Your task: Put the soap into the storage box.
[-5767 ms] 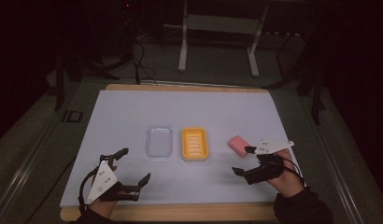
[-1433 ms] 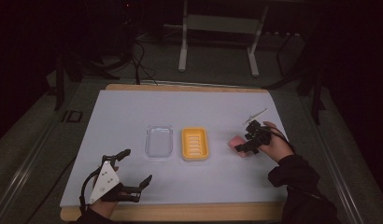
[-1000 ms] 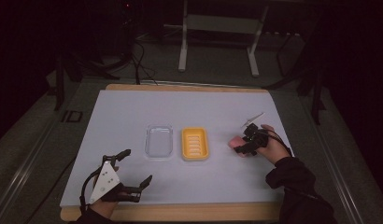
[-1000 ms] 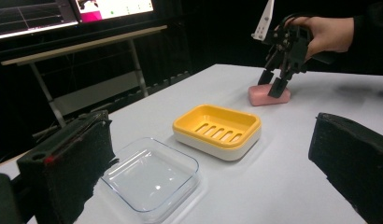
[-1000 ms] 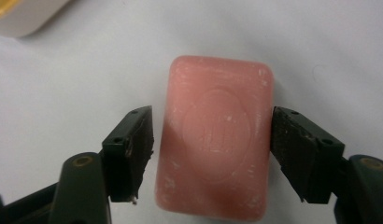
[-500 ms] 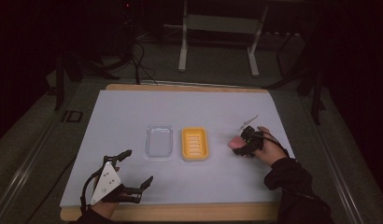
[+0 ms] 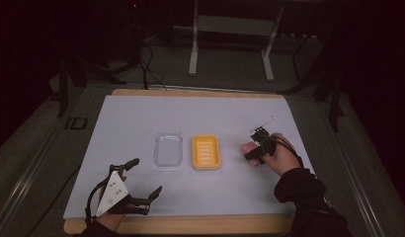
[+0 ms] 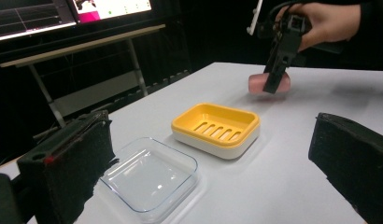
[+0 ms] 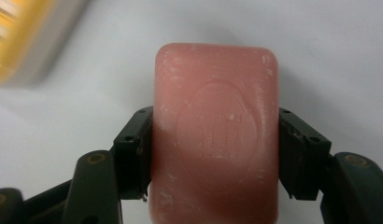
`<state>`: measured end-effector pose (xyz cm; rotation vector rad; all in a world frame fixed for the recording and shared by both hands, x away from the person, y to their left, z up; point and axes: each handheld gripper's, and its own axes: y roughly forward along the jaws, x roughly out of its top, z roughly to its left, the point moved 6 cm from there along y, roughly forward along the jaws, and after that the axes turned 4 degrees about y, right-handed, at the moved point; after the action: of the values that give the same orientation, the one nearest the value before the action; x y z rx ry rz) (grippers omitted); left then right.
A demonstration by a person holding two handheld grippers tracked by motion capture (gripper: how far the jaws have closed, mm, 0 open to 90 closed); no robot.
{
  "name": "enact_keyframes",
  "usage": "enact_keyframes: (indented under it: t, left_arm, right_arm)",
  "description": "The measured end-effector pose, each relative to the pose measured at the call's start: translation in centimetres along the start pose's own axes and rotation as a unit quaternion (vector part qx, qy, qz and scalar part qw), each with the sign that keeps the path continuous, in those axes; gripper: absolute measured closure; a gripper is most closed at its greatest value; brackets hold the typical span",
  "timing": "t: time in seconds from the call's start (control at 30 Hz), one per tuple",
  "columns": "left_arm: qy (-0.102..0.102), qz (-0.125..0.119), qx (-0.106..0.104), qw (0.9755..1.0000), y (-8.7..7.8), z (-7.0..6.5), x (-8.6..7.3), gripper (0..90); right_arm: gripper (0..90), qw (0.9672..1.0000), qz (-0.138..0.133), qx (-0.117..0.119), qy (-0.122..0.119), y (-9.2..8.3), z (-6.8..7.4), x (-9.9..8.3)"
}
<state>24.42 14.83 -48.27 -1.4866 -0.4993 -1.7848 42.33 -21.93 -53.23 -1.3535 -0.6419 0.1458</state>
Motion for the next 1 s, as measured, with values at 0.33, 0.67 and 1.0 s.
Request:
enact_keyframes:
  t: [0.33, 0.67, 1.0]
  left_arm:
    - [0.000, -0.001, 0.002, 1.0000, 0.0, 0.0, 0.0, 0.6]
    - [-0.001, -0.003, 0.004, 1.0000, -0.1, 0.0, 0.1, 0.6]
    - [-0.003, -0.005, 0.005, 1.0000, -0.2, 0.0, 0.2, 0.6]
  right_arm:
    - [37.8, 0.9953, -0.014, -0.048, 0.082, -2.9, 2.2, 1.3]
    - [37.8, 0.9904, -0.031, -0.052, 0.124, -4.7, 5.4, 3.8]
    - [37.9, 0.9895, -0.059, -0.045, 0.124, -6.1, 9.5, 6.2]
